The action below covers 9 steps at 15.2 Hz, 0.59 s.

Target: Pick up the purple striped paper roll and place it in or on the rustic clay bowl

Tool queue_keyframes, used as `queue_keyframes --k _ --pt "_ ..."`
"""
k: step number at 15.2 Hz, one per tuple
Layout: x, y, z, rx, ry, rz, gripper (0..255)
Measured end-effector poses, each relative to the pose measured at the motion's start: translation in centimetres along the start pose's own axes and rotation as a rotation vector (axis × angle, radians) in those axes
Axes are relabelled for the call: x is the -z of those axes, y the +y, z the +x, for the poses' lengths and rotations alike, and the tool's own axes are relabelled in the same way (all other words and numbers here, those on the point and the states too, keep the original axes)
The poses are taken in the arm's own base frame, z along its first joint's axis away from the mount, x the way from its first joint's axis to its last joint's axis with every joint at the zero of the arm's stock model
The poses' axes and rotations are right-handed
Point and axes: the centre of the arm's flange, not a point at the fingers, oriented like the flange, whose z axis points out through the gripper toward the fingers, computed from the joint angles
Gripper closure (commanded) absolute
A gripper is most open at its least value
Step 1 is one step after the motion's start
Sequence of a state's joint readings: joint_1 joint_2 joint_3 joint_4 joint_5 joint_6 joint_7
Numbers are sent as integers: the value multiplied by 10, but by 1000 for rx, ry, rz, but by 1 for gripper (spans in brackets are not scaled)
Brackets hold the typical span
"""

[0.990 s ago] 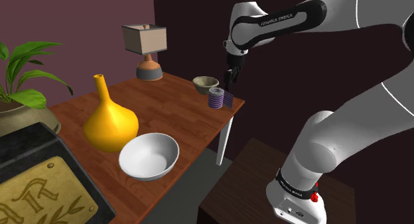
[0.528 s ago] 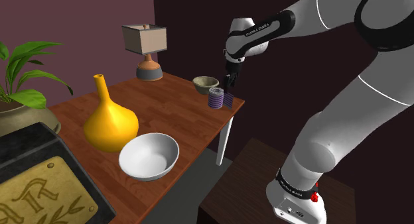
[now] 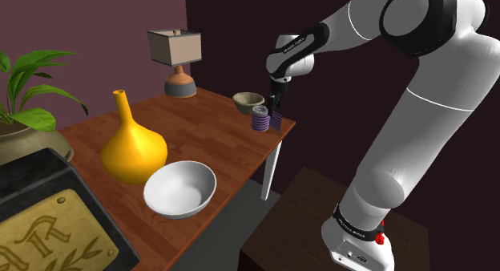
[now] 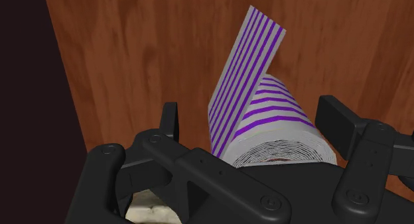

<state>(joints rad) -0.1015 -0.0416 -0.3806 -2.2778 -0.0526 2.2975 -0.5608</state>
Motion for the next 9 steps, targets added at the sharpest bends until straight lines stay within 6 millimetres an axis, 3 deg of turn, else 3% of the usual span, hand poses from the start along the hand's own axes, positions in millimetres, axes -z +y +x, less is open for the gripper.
queue_keyframes --k 5,9 --pt "-25 0 0 0 0 0 0" --pt "-29 1 0 0 0 0 0"
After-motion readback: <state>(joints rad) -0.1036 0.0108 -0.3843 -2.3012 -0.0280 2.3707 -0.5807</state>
